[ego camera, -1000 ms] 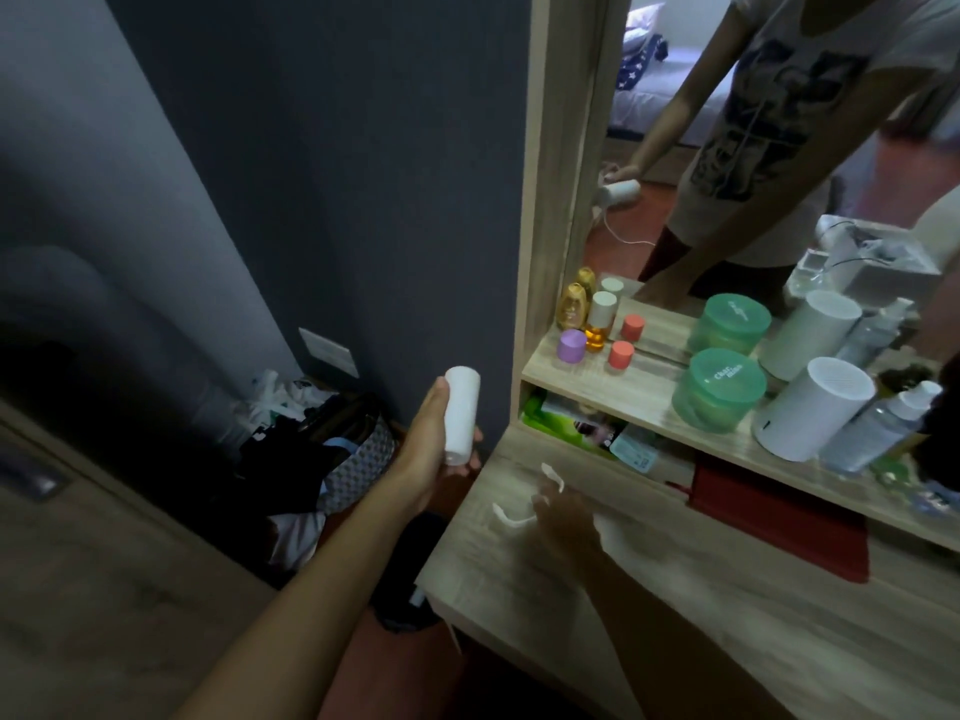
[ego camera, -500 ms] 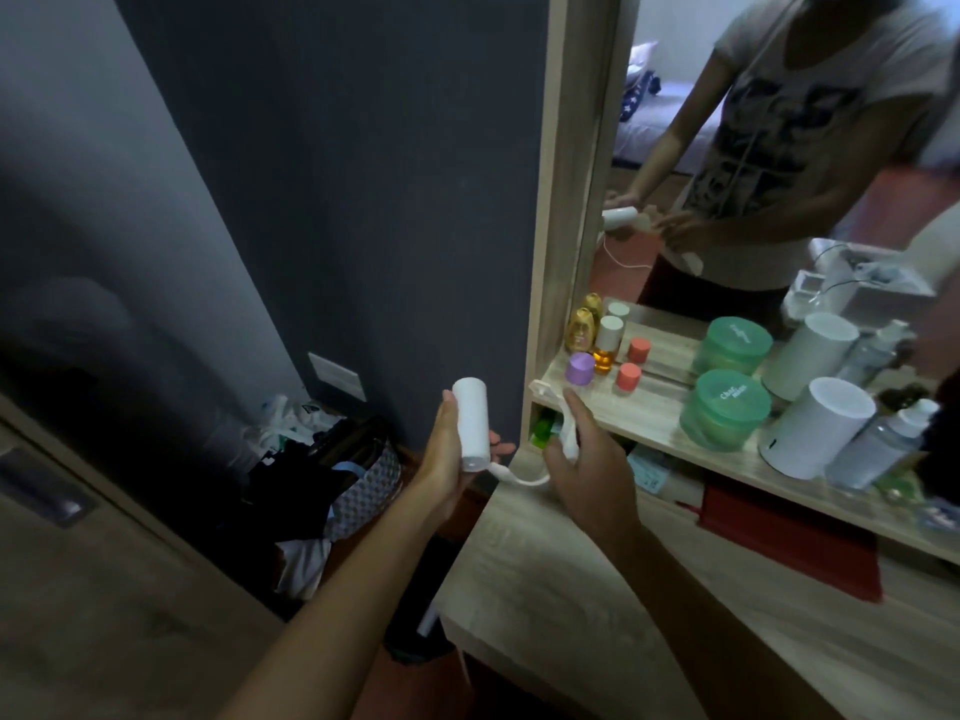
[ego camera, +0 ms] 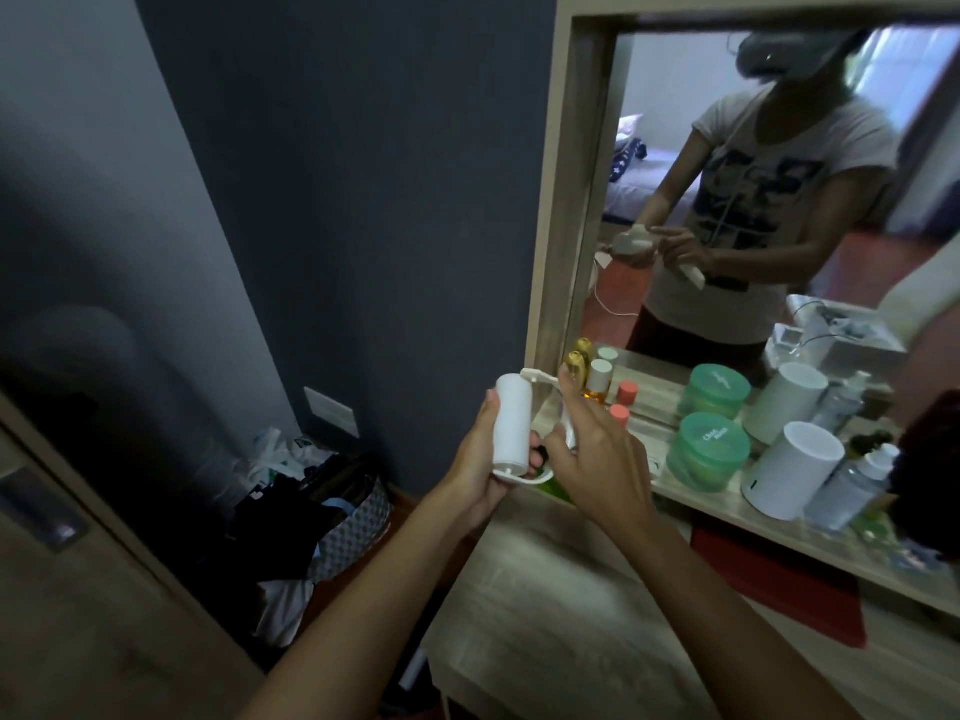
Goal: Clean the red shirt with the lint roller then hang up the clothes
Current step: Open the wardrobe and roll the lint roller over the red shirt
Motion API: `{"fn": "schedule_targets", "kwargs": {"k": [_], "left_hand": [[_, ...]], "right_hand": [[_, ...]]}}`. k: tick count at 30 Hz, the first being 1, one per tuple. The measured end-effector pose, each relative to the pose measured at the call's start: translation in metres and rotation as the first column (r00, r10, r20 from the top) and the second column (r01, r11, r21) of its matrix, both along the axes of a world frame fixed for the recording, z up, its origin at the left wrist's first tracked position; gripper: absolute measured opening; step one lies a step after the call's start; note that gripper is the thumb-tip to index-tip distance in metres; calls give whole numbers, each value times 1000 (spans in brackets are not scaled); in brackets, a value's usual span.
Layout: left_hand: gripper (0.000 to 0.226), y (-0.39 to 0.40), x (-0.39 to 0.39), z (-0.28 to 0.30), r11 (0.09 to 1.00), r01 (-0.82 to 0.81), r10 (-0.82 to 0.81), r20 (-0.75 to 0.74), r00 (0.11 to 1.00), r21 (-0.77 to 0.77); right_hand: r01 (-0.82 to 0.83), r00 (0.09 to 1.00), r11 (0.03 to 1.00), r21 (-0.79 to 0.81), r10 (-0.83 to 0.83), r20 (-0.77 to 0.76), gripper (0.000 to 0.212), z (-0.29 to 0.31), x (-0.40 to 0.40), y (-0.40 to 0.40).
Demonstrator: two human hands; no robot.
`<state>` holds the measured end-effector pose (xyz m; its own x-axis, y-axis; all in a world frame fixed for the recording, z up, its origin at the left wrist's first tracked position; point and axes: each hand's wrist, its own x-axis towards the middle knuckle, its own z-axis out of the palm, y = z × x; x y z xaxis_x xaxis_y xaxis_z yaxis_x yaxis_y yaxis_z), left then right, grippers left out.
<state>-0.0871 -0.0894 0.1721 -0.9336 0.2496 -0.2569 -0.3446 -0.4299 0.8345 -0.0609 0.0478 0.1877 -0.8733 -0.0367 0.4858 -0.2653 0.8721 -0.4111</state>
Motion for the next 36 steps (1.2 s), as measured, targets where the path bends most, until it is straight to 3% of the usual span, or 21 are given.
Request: {"fn": "schedule_targets", "kwargs": {"k": [4,12,16,19,22,27,36], "left_hand": [[58,0,-2,6,1000,9,-8,-6,1000,13],[57,7,-6,12,989,-80,72,-66,995,-121],[55,10,-2,10,980,-98,79,-114,990,-173],[52,19,3,9,960,-109,87,-95,992,-258],[47,20,4,14,952,-71,52,-73,996,-296],[39,12,3,18,927,-32,-56,-222,973,-373],[29,11,7,27,871,-61,-88,-277,957,-487]], "right_hand": [[17,1000,1000,9,-18,7,70,4,-6,1],[12,999,993,-117,-6,46,58,8,-11,-6],[-145,977,956,-257,179,114,37,16,-18,0],[-137,968,953,-271,187,168,29,21,-23,1],[-125,963,947,-296,187,192,28,26,-25,1],[-132,949,870,-474,249,192,25,28,-25,5],[-78,924,792,-606,286,255,34,29,-27,8]]}}
